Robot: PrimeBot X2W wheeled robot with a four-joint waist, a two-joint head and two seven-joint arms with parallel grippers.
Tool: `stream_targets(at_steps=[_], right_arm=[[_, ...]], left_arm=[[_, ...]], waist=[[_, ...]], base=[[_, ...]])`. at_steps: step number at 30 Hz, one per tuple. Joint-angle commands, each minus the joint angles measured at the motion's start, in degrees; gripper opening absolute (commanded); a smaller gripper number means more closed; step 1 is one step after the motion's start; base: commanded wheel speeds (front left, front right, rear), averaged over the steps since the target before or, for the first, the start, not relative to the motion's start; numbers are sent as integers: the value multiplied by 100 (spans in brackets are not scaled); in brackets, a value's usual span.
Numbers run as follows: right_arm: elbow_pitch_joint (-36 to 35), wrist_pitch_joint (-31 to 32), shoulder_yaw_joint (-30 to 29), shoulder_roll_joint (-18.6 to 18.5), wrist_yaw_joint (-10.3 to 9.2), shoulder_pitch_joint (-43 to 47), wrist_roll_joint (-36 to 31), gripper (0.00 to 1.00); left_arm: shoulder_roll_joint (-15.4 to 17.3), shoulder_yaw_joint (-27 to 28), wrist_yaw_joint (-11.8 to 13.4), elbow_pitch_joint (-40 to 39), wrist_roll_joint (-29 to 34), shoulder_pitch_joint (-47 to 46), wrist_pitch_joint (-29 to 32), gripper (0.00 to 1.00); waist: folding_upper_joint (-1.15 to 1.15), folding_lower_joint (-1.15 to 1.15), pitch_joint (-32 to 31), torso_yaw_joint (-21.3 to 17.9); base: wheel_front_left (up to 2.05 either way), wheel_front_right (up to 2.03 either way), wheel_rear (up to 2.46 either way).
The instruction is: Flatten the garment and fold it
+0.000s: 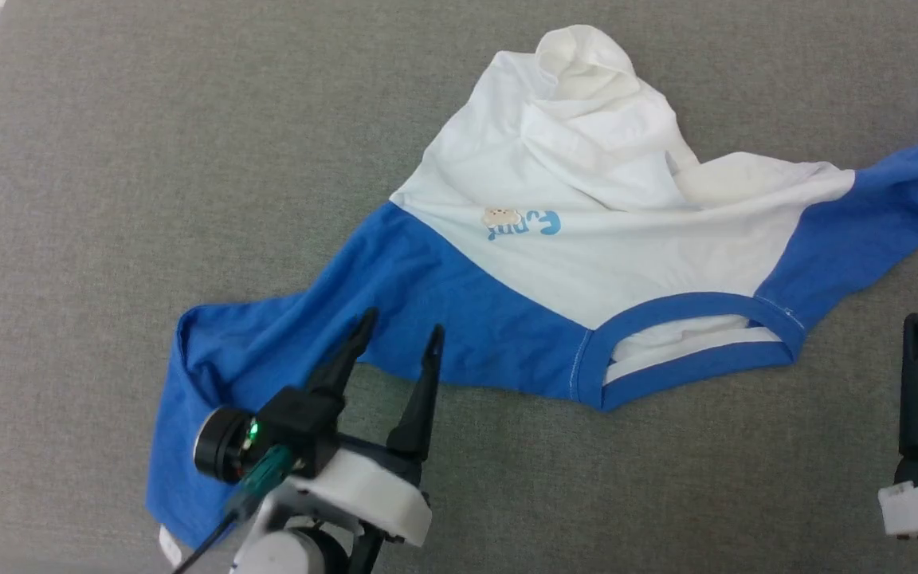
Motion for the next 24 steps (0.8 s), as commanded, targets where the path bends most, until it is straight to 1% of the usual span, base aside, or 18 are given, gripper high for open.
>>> stream_targets(at_steps=[1, 6, 8, 11, 15, 18, 22, 23, 24], right_arm=[[-28, 4, -17, -24, -11, -121, -24, 100], [-35, 62, 50, -52, -11, -200, 23, 100], [-19, 87, 102, -53, -11, -215, 69, 100], [-3, 94, 153, -67, -11, -243, 103, 100], [27, 94, 183, -98, -11, -279, 135, 100], [46, 103, 212, -131, -11, -307, 158, 100], [58, 115, 215, -165, -11, -352, 175, 100], [56, 119, 215, -166, -11, -363, 177, 100], [54, 123, 220, -166, -11, -375, 177, 100]], left_arm=[[122, -93, -80, -71, 107, -190, 303, 100], [370, -414, -326, -124, 188, -509, 1602, 100], [443, -533, -411, -102, 235, -632, 2000, 100], [455, -687, -484, -67, 245, -755, 2483, 100], [501, -857, -551, 98, 318, -896, 2980, 100], [540, -999, -660, 347, 313, -1008, 3359, 100], [531, -1152, -769, 690, 342, -1260, 3539, 100], [522, -1182, -791, 777, 354, -1332, 3522, 39], [524, -1217, -813, 886, 374, -1400, 3503, 0]], waist=[[0, 1, 53, -4], [0, 1, 241, 10], [0, 1, 332, 3], [0, 1, 443, -15], [0, 1, 518, -38], [0, 1, 548, -67], [0, 1, 581, -97], [0, 1, 592, -104], [0, 1, 601, -113]], base=[[0, 0, 0], [0, 0, 0], [0, 0, 0], [0, 0, 0], [0, 0, 0], [0, 0, 0], [0, 0, 0], [0, 0, 0], [0, 0, 0]])
